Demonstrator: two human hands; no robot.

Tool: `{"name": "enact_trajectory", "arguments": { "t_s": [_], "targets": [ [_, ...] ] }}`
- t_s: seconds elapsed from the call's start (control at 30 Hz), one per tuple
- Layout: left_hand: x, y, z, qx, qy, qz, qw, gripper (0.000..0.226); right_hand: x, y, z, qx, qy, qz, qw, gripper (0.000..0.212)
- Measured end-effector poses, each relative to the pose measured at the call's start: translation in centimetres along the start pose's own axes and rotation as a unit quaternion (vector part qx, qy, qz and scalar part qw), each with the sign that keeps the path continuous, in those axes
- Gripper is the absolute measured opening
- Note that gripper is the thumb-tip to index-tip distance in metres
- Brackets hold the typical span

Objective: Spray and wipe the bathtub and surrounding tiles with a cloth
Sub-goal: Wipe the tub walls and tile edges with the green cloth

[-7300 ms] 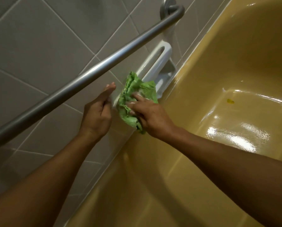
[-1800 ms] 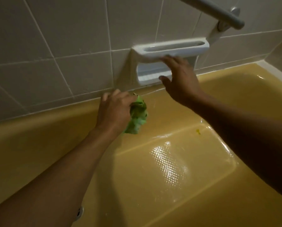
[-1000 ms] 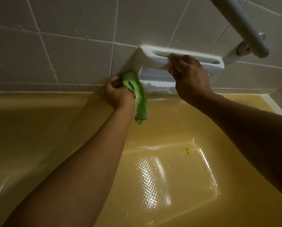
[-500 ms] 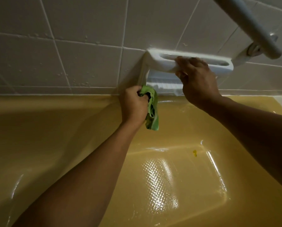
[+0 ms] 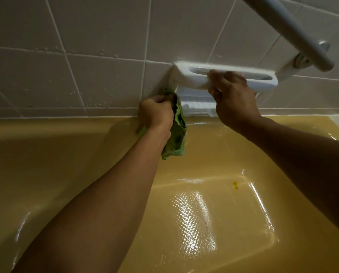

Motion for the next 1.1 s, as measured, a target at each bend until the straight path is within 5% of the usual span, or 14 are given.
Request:
{"name": "enact_trajectory", "arguments": {
  "t_s": [0.37, 0.77, 0.97, 1.1],
  "targets": [
    [-1.1, -1.7, -0.1, -0.069, 0.04, -0.048, 0.996, 0.035, -0.4, 0.4, 0.0, 0.009, 0.018, 0.011, 1.0, 0.035],
    [-0.3, -1.4, 1.6, -0.117, 0.06, 0.025, 0.991, 0.007, -0.7, 0.4, -0.3, 0.009, 0.041, 0.018, 0.999, 0.034],
    [0.0, 2.6, 0.8, -0.143, 0.064, -0.133, 0.979, 0.006, -0.5, 0.3, -0.4, 0.005, 0.042, 0.023, 0.999, 0.032],
    [-0.1, 3.0, 0.1, -0.166, 0.079, -0.13, 0.974, 0.022, -0.5, 0.2, -0.3, 0.006, 0.035, 0.029, 0.999, 0.033]
  ]
}}
Point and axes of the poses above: each hand's wrist, its own z-axis towards the middle knuckle, its own x-axis out of the back of the hand, y = z × x, the point moved 8 cm from there along z, towards the middle knuckle, and after that the axes turned 3 degrees about z, right-handed, at the moved point
